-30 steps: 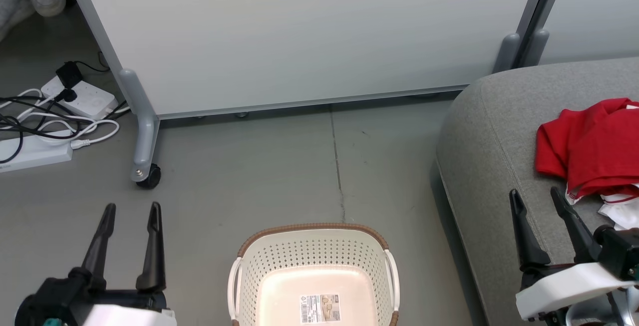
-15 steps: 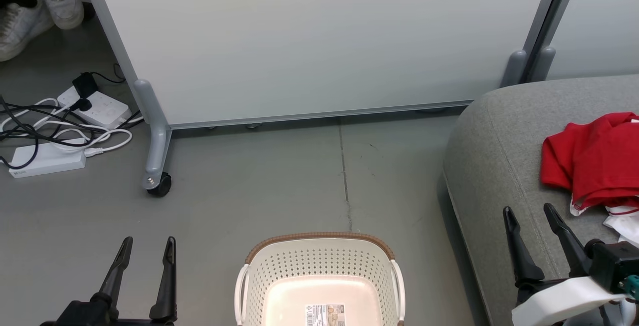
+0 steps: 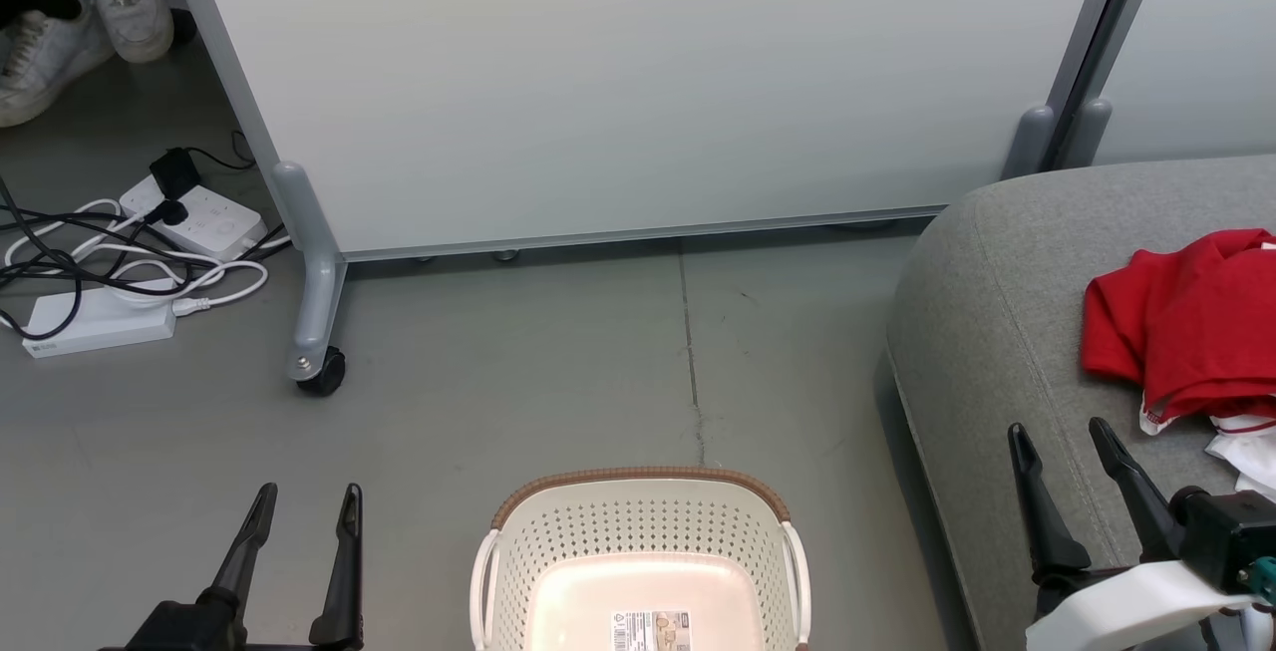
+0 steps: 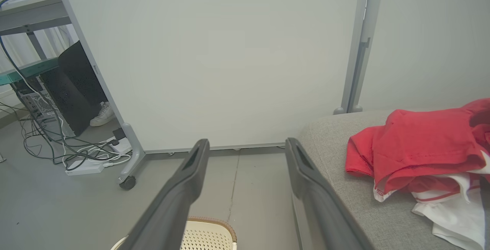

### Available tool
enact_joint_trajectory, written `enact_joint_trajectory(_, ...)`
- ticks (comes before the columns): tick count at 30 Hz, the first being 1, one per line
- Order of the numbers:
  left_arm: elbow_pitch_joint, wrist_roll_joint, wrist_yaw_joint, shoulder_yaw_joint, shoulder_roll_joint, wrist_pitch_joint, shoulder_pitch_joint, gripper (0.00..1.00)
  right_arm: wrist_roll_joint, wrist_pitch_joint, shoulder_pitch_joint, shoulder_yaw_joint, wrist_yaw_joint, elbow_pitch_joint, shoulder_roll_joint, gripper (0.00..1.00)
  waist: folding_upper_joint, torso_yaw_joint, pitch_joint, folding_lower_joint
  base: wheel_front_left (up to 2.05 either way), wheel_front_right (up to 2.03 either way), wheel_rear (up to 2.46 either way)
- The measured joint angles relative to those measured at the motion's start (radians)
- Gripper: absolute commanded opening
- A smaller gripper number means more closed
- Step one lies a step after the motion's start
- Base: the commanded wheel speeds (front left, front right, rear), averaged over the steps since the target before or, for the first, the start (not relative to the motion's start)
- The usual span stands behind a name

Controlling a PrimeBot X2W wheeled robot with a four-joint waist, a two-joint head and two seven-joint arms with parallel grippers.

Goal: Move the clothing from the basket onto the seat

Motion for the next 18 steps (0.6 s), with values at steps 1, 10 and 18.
enact_joint_trajectory(1,0.000,0.000,0.000,-0.001,0.000,0.000,0.000,1.00,0.000,0.002,0.001,0.000,0.000,0.000,0.000,1.00,0.0000,0.000,-0.001,0.0000,0.00,0.00,0.00)
enact_joint_trajectory(10,0.003,0.000,0.008,-0.007,0.003,0.000,0.000,1.00,0.010,0.004,0.006,-0.002,0.000,0.001,0.000,1.00,0.0000,0.007,-0.004,0.0000,0.00,0.00,0.00)
enact_joint_trajectory(18,0.006,-0.001,0.010,-0.010,0.004,0.000,0.000,1.00,0.014,0.004,0.008,-0.002,0.000,0.001,0.000,1.00,0.0000,0.011,-0.006,0.0000,0.00,0.00,0.00)
